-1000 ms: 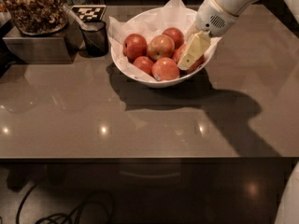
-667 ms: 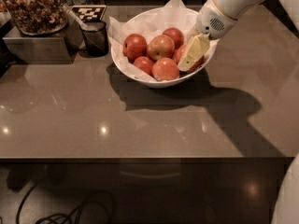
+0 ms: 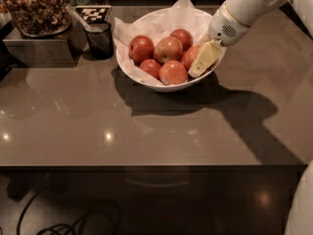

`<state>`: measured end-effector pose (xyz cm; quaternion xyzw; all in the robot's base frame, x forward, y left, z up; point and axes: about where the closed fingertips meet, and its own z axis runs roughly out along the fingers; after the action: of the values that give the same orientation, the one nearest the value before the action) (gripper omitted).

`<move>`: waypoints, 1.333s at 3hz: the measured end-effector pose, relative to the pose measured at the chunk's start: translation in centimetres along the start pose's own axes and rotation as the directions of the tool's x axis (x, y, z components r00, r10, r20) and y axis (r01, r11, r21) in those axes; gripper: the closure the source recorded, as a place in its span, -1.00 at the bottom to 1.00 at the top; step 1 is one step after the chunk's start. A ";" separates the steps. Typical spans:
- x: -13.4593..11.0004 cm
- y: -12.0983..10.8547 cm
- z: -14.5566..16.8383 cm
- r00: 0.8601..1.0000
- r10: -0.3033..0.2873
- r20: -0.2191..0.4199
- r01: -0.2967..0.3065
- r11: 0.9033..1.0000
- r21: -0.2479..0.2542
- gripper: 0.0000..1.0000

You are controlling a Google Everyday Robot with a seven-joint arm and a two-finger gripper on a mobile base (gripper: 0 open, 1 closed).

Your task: Pick apple from white bowl

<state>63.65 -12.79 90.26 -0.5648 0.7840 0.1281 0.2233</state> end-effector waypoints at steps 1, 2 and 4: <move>0.7 -0.1 0.5 1.000 0.019 -0.002 -0.019 1.000 0.001 -0.12; 0.9 0.3 0.8 1.000 0.018 0.003 -0.018 1.000 -0.007 0.28; 0.3 1.9 -0.4 0.998 0.000 0.057 0.003 0.998 -0.059 1.00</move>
Offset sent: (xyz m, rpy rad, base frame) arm -0.0109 -0.0046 -0.0124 0.0129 0.0152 -0.0099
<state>61.68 -12.55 90.34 -0.5679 0.7727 0.1671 0.2291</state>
